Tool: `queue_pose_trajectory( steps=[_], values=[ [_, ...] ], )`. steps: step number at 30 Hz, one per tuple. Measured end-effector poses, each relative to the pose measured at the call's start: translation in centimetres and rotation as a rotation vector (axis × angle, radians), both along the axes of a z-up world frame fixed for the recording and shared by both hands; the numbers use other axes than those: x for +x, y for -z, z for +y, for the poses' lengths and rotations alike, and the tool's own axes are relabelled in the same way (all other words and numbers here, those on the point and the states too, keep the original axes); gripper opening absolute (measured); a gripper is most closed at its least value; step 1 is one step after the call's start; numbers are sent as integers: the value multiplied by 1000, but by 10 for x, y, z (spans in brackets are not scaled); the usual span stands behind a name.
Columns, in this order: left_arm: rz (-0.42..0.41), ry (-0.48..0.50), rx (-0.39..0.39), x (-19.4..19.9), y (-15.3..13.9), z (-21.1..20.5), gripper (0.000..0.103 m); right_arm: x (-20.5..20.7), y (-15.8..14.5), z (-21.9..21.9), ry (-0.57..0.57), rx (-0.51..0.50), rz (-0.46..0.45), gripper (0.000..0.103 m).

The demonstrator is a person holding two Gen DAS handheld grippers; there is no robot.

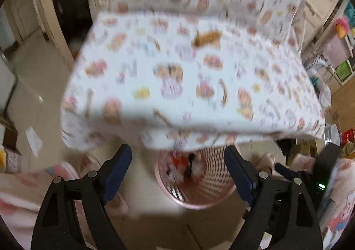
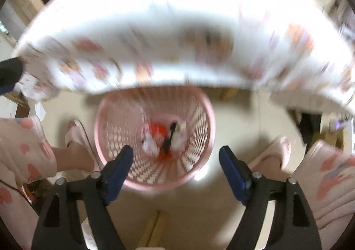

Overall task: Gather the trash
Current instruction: 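Move both tools back up to the wooden clothespin and white tube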

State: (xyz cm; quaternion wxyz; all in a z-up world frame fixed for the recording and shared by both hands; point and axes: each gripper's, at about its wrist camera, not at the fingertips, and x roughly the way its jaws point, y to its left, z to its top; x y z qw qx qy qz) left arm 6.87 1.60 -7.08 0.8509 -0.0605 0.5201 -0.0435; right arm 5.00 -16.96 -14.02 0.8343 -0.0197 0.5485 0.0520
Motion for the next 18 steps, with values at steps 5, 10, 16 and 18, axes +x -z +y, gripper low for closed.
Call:
queue_pose_trajectory(
  steps=[5, 10, 16, 18],
  values=[
    [-126, -37, 27, -8, -26, 6, 93, -8, -46, -7, 12, 18, -196, 98],
    [-190, -52, 9, -16, -40, 10, 95, -14, -78, -13, 17, -2, -340, 102],
    [-267, -24, 59, -13, -69, 7, 100, -13, -119, -14, -29, -21, -455, 103],
    [-292, -11, 78, -10, -80, 4, 100, -8, -134, -15, -41, -12, -480, 103]
  ],
)
